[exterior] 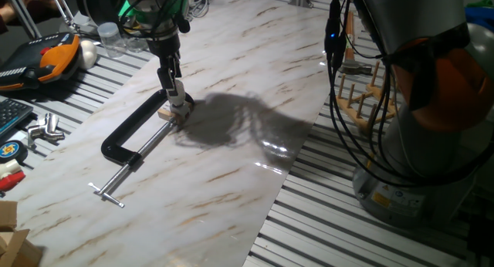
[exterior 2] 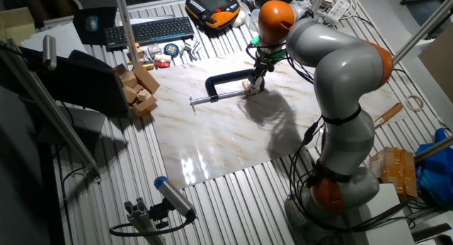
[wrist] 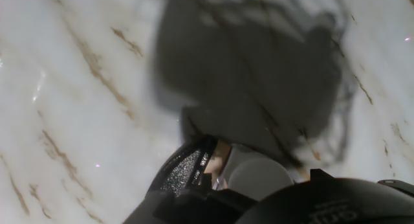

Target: Take out the light bulb by rotating it

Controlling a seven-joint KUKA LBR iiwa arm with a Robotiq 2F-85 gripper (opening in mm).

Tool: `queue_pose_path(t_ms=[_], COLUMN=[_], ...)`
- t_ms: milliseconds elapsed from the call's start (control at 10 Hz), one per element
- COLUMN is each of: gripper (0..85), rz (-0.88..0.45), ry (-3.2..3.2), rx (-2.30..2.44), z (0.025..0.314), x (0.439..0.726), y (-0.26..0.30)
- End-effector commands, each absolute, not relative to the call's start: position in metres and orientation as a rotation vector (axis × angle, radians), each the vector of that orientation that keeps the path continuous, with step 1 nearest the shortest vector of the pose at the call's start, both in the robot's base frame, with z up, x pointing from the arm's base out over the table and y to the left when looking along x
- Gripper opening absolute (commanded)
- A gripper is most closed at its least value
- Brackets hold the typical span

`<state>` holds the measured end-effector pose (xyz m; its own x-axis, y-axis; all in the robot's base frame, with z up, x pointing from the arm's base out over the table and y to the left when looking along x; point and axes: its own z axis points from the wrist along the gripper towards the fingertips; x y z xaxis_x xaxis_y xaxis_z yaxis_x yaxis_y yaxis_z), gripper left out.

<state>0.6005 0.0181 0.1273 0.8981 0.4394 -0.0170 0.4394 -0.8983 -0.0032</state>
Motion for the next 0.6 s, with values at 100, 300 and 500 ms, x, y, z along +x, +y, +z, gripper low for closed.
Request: queue_pose_path(t_ms=[100,300,500], gripper=[51.0,51.0,51.0], rz=[-0.024,-0.022,-0.015], ry=[0.729,0.738,0.752], rx=[3.055,3.054,3.048], z=[0.1272,0.1272,0.1272], x=[0.6006,0.6005,0.6005], y=[0.0181,0.0181,0.0181])
